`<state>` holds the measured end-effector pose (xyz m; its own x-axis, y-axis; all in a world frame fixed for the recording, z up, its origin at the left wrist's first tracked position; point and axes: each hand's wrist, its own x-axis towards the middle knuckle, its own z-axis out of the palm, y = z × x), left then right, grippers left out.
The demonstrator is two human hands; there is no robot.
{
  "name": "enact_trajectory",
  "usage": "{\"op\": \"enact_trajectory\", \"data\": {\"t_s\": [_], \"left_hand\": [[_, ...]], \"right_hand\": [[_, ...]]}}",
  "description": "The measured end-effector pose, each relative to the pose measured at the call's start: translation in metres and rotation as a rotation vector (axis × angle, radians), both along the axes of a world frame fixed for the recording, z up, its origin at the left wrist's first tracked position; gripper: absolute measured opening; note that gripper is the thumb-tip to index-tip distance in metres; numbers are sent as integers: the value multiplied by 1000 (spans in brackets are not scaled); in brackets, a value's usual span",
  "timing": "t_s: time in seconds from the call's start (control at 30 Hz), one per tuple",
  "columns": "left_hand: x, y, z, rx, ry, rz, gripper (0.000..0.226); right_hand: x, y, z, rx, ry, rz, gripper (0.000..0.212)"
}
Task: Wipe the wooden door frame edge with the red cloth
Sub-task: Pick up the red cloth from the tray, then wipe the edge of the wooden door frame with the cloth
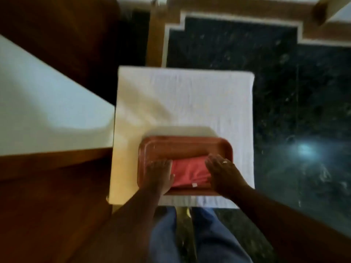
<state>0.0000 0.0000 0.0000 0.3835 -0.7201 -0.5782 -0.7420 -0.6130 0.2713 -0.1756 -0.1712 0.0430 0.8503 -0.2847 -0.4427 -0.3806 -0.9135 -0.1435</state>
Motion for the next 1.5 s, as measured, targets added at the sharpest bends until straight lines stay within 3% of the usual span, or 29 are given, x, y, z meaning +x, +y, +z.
{"op": "enact_trajectory", "data": {"t_s": [0.07,0.23,0.3,0.4,0.53,0.63,0.8,0.9,1.03,1.23,1.33,1.5], "left_hand": [[-11,11,-36,16,86,92,76],[-18,28,-89,-60,-5,59,91],[-13,28,-99,-92,-41,43,75],[-8,30,-100,-133,92,103,40],[8,32,-69,-165,374,189,23],[24,30,-21,-222,520,300,21],[48,32,88,-393,529,498,34],[51,44,167,-621,453,648,39],[54,75,267,-933,278,854,46],[58,156,420,-1285,15,992,25],[63,199,495,-1382,-179,971,28],[70,257,565,-1397,-438,963,34]], "right_hand": [[4,6,-43,3,-35,-8,58],[1,17,-114,-72,29,-25,58],[4,16,-126,-112,98,-26,53],[10,16,-128,-57,131,-81,30],[7,10,-95,266,252,-270,16],[7,1,-44,493,217,-448,19],[28,-12,71,612,-236,-755,19],[54,-8,145,750,-488,-884,13],[110,12,234,869,-710,-766,10],[199,74,379,805,-1022,-347,8],[232,125,446,711,-1188,-236,19],[270,218,511,804,-1307,-250,15]]}}
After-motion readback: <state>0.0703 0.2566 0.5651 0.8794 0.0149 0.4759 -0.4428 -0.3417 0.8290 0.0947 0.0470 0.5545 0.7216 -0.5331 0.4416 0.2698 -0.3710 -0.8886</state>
